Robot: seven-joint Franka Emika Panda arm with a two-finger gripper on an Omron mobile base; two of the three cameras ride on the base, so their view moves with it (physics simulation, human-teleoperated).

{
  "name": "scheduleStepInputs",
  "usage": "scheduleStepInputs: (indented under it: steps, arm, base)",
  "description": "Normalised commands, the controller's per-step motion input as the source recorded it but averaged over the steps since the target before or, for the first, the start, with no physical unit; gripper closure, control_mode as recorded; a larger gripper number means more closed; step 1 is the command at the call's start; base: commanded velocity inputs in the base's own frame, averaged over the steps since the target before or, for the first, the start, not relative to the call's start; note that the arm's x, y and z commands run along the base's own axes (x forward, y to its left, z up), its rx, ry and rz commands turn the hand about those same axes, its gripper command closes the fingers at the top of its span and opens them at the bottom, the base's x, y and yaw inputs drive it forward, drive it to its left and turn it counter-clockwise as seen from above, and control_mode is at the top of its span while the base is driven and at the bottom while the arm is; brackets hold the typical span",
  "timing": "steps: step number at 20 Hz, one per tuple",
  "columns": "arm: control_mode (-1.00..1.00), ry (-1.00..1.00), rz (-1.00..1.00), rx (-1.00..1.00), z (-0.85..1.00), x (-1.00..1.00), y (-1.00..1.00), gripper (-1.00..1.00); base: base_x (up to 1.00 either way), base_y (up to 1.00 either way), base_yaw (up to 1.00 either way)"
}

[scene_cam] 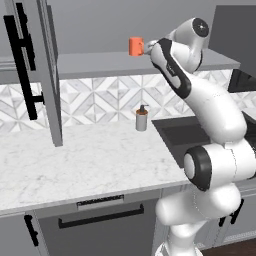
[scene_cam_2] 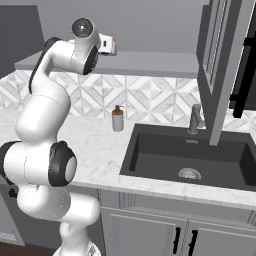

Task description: Gather all objects into one cabinet and sort the glasses and bowls to opposite sides.

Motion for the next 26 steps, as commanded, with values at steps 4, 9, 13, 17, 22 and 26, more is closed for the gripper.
scheduleStepInputs:
  steps: [4, 9, 13, 17, 22, 26]
  arm:
    - [-1.0, 0.0, 0.0, 0.08, 0.0, 0.56, 0.0, -1.0]
    - [-1.0, 0.0, 0.01, 0.01, 0.0, 0.52, 0.0, -1.0]
    - [-1.0, 0.0, 0.02, 0.0, 0.0, 0.39, 0.0, -1.0]
    - [-1.0, 0.0, 0.06, 0.0, -0.03, 0.3, 0.0, -1.0]
    - [-1.0, 0.01, 0.09, 0.0, -0.12, 0.29, 0.0, -1.0]
    - [-1.0, 0.0, 0.08, 0.0, -0.05, 0.26, 0.0, -1.0]
  base:
    - [0.0, 0.0, 0.0]
    - [0.0, 0.0, 0.0]
    - [0.0, 0.0, 0.0]
    - [0.0, 0.0, 0.0]
    - [0.0, 0.0, 0.0]
    - [0.0, 0.0, 0.0]
